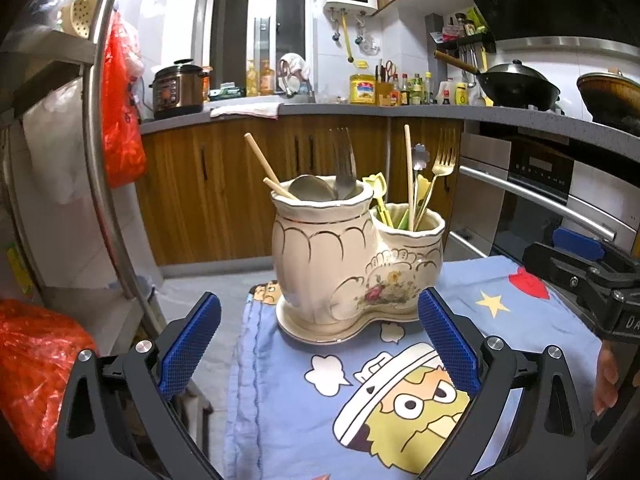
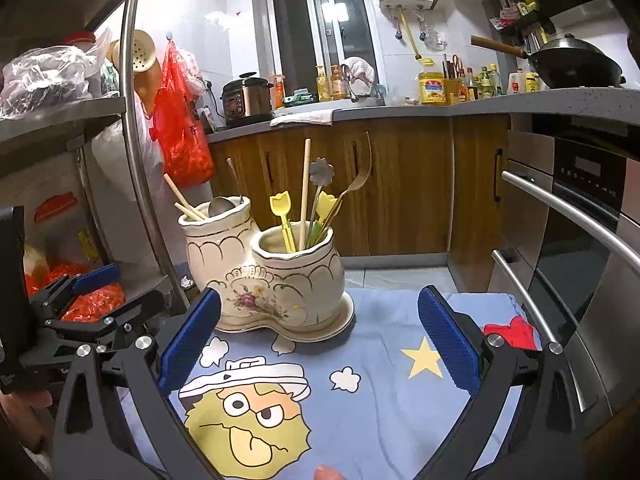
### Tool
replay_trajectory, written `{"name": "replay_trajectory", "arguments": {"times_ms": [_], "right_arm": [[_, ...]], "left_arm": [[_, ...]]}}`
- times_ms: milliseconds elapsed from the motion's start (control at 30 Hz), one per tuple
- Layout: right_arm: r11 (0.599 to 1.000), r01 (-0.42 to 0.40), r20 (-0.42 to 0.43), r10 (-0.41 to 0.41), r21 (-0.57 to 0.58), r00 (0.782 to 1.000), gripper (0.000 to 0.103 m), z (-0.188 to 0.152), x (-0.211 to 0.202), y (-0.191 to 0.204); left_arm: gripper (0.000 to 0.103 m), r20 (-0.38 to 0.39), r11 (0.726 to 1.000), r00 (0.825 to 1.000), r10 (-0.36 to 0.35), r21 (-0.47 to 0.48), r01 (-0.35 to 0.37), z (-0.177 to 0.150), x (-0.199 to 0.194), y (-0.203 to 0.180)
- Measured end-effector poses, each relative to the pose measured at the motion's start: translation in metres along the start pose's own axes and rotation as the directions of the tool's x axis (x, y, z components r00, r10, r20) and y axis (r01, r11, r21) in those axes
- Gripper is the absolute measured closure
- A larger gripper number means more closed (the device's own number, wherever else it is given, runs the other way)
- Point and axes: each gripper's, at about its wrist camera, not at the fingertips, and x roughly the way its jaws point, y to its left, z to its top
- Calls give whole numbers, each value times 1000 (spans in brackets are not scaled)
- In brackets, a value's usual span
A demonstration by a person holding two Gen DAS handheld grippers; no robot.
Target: Organize utensils
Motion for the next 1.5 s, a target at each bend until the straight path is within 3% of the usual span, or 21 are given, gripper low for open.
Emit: {"name": "replay_trajectory", "arguments": {"times_ms": [1500], "right_arm": [[999, 3, 8, -3, -42, 1000, 6, -2, -1, 8]], "left_arm": [[5, -2, 1000, 1000, -1, 7, 1, -1, 0, -2]]}}
